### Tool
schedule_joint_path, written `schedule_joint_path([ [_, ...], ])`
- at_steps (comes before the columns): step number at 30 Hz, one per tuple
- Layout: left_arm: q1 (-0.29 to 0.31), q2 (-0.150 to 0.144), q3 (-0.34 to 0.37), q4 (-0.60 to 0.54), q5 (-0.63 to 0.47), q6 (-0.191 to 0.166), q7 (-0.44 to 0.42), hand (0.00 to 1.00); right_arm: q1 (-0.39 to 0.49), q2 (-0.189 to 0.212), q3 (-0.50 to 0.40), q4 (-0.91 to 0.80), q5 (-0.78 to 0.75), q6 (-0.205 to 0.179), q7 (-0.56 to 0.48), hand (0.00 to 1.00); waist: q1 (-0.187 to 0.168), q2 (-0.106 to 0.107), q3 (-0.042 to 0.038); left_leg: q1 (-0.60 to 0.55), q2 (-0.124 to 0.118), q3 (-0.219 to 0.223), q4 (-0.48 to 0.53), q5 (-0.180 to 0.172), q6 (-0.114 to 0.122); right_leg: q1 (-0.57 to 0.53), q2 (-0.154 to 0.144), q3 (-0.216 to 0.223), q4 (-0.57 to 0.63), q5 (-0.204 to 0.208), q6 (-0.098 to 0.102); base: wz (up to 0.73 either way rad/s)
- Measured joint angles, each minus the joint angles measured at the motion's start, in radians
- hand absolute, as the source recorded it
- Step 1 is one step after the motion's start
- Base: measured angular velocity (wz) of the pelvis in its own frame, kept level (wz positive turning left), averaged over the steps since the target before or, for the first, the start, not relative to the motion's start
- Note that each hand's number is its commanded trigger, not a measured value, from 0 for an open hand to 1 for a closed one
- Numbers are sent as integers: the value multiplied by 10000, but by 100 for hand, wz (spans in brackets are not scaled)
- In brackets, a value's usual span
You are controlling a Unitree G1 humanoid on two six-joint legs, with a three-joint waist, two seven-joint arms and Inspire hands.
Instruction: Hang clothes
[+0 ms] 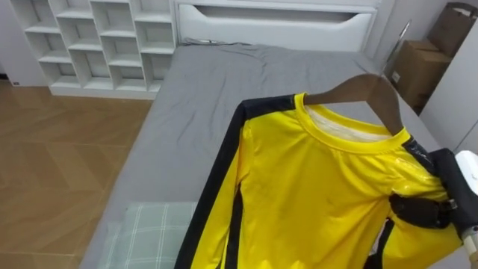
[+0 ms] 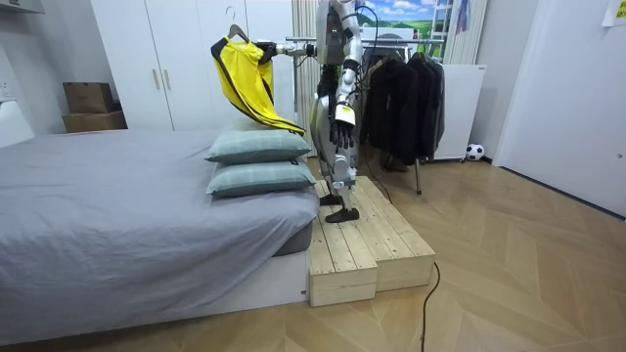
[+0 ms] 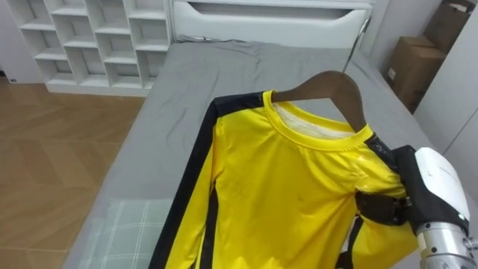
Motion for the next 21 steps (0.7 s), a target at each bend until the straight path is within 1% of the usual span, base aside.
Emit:
schedule_joint_path([
  [3, 17, -21, -310, 3, -18, 6, 1, 0, 63, 32, 9, -35, -15, 10, 23, 100, 5, 0, 0, -2, -3, -2, -1, 0, 0, -2, -2, 3, -8, -2, 2, 0],
  [5, 22, -44, -350, 69, -19, 38, -2, 0, 152, 57, 80, -167, -155, 43, 108, 100, 39, -8, -2, 8, -1, 1, 0, 0, 0, 5, 0, 6, -2, -2, 2, 0],
  [8, -53, -50, -363, 656, -15, 56, -99, 0, 164, 102, 200, -172, -225, 101, 401, 100, 48, -31, 1, 101, 4, 55, -7, 0, 0, 68, 3, 38, 8, -2, 2, -3],
  [11, 15, -57, -356, 859, -27, 194, -348, 0, 165, 222, 208, -172, -223, 175, 699, 100, 40, -131, 5, 118, 8, 133, -6, 0, 0, 60, 6, 100, 9, -3, 2, -6],
  [13, 30, -57, -352, 1033, -35, 260, -581, 0, 164, 240, 210, -173, -222, 208, 899, 100, 63, -199, -14, 105, 12, 172, -4, -1, 2, 34, 5, 140, 15, -3, 2, 0],
  [18, 11, -57, -349, 1117, -43, 305, -956, 0, 165, 268, 216, -181, -224, 221, 1093, 100, 56, -252, -10, 96, 27, 200, -5, -25, 38, 33, 5, 149, 17, -2, 4, 0],
  [21, 19, -61, -348, 1187, -44, 312, -1261, 0, 165, 263, 208, -277, -225, 227, 1101, 100, 63, -222, -8, 111, 32, 249, 0, -40, 59, 16, 18, 260, 32, 9, 19, -6],
])
